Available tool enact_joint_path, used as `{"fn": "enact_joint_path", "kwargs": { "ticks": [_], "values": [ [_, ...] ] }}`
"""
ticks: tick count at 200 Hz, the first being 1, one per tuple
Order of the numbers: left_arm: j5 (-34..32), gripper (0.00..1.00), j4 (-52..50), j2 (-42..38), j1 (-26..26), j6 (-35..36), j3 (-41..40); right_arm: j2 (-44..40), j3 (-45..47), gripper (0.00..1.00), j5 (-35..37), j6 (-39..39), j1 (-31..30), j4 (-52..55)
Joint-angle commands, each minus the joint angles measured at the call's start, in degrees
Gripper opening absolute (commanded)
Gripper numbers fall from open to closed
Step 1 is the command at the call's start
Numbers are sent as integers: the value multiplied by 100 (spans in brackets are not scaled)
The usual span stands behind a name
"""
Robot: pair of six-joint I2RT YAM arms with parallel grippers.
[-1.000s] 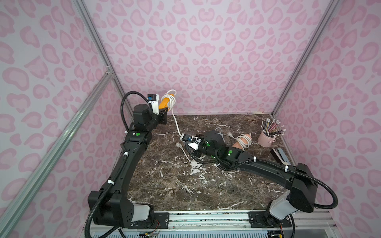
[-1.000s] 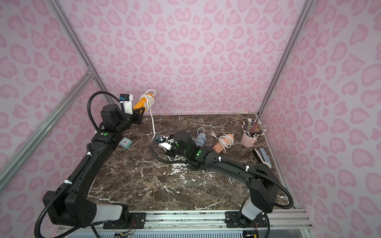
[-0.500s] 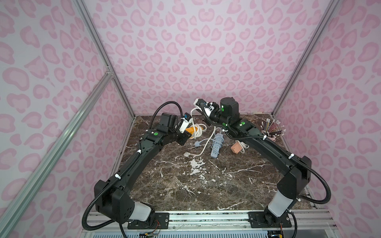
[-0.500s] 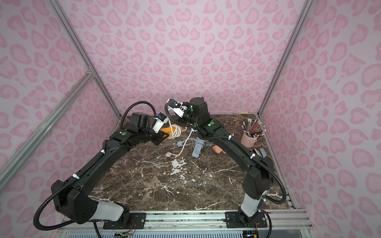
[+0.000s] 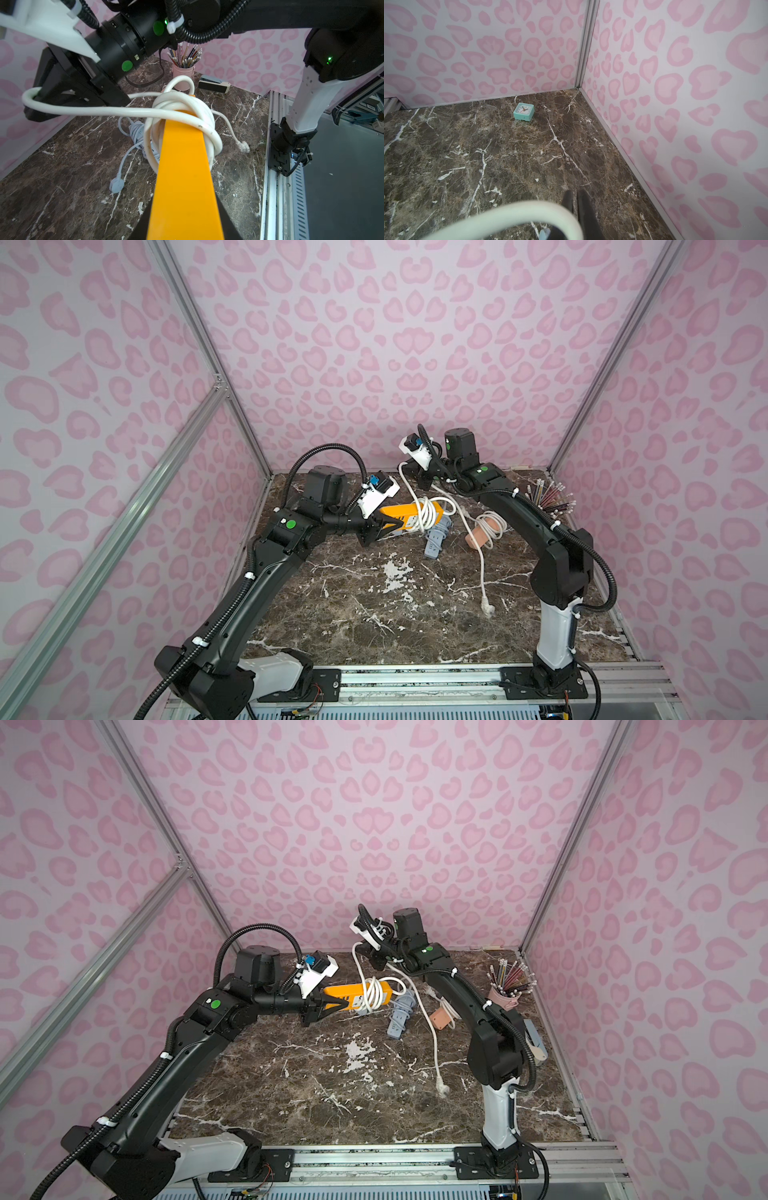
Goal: Wrap the cord around the power strip
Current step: Wrap the power cord around the power strip.
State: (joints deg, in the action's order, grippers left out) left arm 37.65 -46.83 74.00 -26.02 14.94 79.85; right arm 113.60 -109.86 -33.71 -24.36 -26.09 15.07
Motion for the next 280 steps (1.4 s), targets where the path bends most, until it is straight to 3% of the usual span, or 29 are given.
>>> {"fn": "enact_joint_path", "kwargs": {
  "ticks": [1,26,70,86,119,150,197,222,245,255,280],
  "values": [
    [177,3,119,163,11,197,99,-111,-62,0,557,129,27,60],
    [1094,3,703,99,88,-111,-57,-422,502,0,297,367,51,-420],
    [2451,3,3422,-423,221,-1860,-581,-510,1464,3,-400,1356,181,-1685],
    [2383,3,4142,-512,400,-2405,-958,-557,1793,8,-706,1908,319,-2303],
    [1953,3,6077,-647,749,-3995,-1645,-747,2611,35,-1137,2863,625,-3305],
    [1615,3,6547,-608,767,-4421,-1810,-1055,3464,58,-1144,3036,851,-3561],
    [1364,3,7293,-564,823,-5194,-1886,-1129,4004,71,-831,2830,942,-3624],
    [1087,3,7249,-569,827,-5232,-1874,-932,3897,72,-353,2616,860,-3472],
    [662,3,7431,-613,839,-5511,-2008,-986,4220,72,108,2678,853,-3959],
    [444,3,7679,-641,847,-5755,-2144,-1002,4362,66,238,2708,848,-4116],
    [-226,3,8637,-634,867,-6575,-2563,-1088,4566,40,484,2522,699,-4068]
  ]
}}
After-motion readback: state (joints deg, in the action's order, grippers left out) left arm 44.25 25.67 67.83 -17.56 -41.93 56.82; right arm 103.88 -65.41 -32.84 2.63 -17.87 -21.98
